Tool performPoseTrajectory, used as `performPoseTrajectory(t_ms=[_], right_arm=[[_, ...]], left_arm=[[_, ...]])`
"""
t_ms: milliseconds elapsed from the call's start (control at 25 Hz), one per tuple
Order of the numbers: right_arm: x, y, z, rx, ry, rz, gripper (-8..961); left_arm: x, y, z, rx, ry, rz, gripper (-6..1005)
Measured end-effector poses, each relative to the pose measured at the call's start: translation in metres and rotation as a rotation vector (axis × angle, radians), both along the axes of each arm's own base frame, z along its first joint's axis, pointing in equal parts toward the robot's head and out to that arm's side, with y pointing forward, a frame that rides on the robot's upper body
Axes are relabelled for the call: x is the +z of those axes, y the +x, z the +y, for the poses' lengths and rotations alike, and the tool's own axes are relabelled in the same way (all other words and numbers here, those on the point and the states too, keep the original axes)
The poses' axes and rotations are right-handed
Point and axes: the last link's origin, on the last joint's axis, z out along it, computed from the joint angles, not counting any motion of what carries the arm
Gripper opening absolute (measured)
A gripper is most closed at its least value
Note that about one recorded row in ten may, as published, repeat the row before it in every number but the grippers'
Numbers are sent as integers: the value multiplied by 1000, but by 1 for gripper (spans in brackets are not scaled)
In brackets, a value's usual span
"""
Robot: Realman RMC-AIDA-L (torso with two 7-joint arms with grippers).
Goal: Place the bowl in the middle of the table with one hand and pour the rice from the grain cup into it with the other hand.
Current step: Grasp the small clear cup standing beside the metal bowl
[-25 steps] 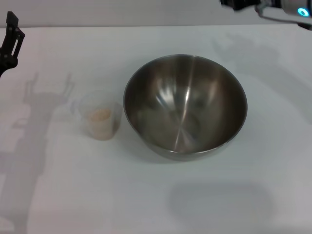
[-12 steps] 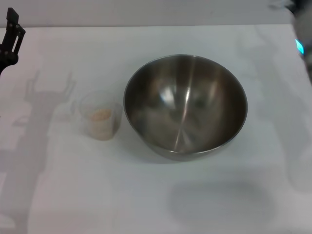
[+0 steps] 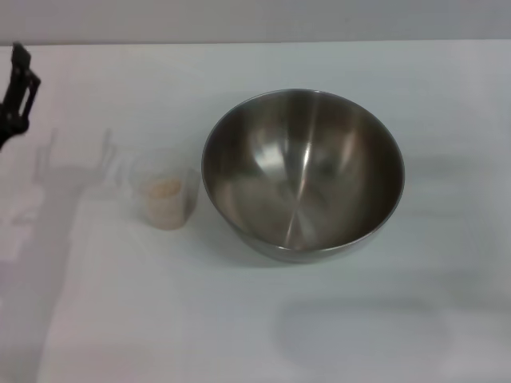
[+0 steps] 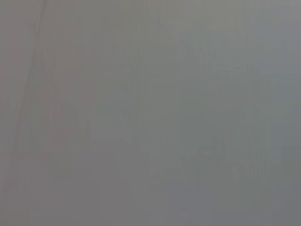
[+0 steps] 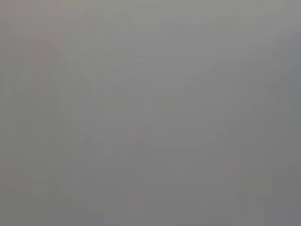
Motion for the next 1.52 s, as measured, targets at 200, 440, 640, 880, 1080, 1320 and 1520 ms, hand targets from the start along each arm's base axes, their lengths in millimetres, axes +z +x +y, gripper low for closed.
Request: performPoseTrajectory(t_ms=[200, 440, 640, 880, 1080, 1320, 1520], right_arm=[[14, 18, -4, -79, 38, -9, 488], [15, 22, 4, -108, 19, -16, 488], [15, 20, 11, -108, 6, -22, 487], [16, 19, 15, -102, 1, -29, 487], [17, 18, 16, -98, 1, -25, 487], [17, 17, 17, -92, 0, -23, 488], [17, 17, 17, -92, 0, -22, 488]], left_arm=[[-19, -11, -28, 19, -107, 21, 862], [-36, -22, -50, 65, -196, 46, 862], [-50, -28, -61, 102, -273, 60, 862], [-62, -29, -58, 122, -347, 91, 853], [-69, -27, -47, 139, -382, 133, 834], [-69, -29, -39, 151, -392, 149, 810], [-69, -30, -34, 156, -397, 158, 790]])
